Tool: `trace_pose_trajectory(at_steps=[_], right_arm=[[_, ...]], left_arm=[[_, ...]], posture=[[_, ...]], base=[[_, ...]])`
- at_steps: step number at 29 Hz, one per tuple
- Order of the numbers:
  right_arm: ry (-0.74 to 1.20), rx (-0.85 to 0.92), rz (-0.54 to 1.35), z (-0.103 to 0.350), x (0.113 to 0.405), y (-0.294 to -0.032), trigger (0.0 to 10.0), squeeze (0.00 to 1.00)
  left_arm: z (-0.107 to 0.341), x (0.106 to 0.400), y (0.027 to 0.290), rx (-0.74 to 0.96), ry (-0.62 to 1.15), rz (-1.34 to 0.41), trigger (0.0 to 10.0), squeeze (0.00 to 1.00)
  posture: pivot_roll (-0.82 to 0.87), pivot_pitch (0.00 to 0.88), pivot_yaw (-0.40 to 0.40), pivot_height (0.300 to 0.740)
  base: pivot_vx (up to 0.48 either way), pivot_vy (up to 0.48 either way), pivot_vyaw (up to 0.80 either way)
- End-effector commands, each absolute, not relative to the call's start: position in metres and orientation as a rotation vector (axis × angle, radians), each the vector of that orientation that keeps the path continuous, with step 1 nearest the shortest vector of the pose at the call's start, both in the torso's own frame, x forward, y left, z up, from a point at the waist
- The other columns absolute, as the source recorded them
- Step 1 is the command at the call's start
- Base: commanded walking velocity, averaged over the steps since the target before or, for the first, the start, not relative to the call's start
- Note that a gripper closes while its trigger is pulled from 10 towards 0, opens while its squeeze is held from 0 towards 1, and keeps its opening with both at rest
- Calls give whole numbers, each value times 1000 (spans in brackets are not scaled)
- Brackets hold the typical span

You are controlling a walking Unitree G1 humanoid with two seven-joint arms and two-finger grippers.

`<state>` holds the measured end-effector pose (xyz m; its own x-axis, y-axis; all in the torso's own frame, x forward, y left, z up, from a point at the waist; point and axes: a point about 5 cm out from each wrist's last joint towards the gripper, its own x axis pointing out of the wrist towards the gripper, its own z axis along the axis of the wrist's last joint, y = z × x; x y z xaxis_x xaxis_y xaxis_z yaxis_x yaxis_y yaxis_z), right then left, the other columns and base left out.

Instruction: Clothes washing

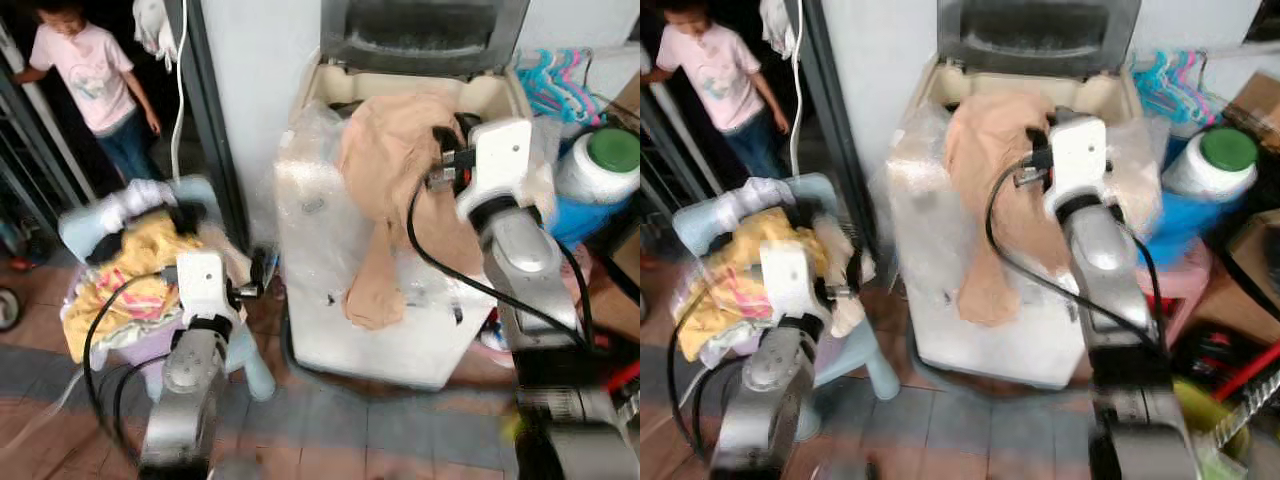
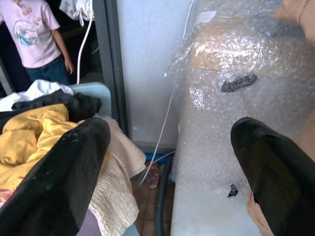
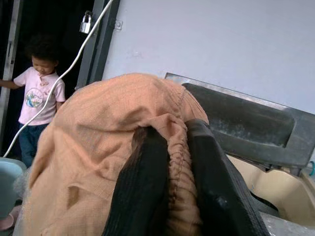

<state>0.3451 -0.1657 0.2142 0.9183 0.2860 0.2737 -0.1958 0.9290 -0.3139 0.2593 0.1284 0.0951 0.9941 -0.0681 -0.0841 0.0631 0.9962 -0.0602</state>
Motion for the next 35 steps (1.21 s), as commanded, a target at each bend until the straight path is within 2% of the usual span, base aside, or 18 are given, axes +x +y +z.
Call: trace_pose_trajectory(at_steps=[1, 8, 14, 19, 24, 29, 31, 33, 35], right_arm=[[-408, -316, 314, 237, 351, -152, 10000, 0], [-485, -336, 346, 264, 365, -145, 10000, 0], [-519, -323, 330, 290, 379, -151, 10000, 0], [-512, -206, 130, 326, 398, -183, 10000, 0], [-569, 33, -76, 363, 400, -221, 10000, 0], [-524, 5, -25, 344, 406, -210, 10000, 0], [-455, -5, 20, 323, 410, -199, 10000, 0], [-278, -44, 132, 276, 416, -178, 10000, 0], [-221, -77, 182, 257, 414, -169, 10000, 0]], left_arm=[[98, 263, 134, -51, 79, -42, 10000, 0], [94, 262, 137, -55, 98, -25, 10000, 0], [93, 262, 136, -57, 98, -24, 10000, 0], [93, 262, 136, -62, 101, -23, 10000, 0], [92, 262, 132, -73, 106, -22, 10000, 0], [91, 261, 132, -68, 115, -14, 10000, 0], [91, 261, 131, -69, 116, -11, 10000, 0], [91, 261, 131, -70, 117, -8, 10000, 0], [91, 261, 131, -71, 118, -8, 10000, 0]], posture=[[-15, 0, 7, 740], [-11, 0, 4, 740], [-8, 0, 1, 740], [-6, 0, -1, 740], [-3, 0, -4, 740], [-2, 0, -11, 740], [-1, 0, -12, 740], [-2, 0, -10, 740], [-4, 0, -8, 740]], base=[[326, 0, 0], [324, 0, 0], [326, 0, 0], [319, 0, 0], [107, 0, 0], [0, 0, 0], [0, 0, 0], [0, 0, 0], [0, 0, 0]])
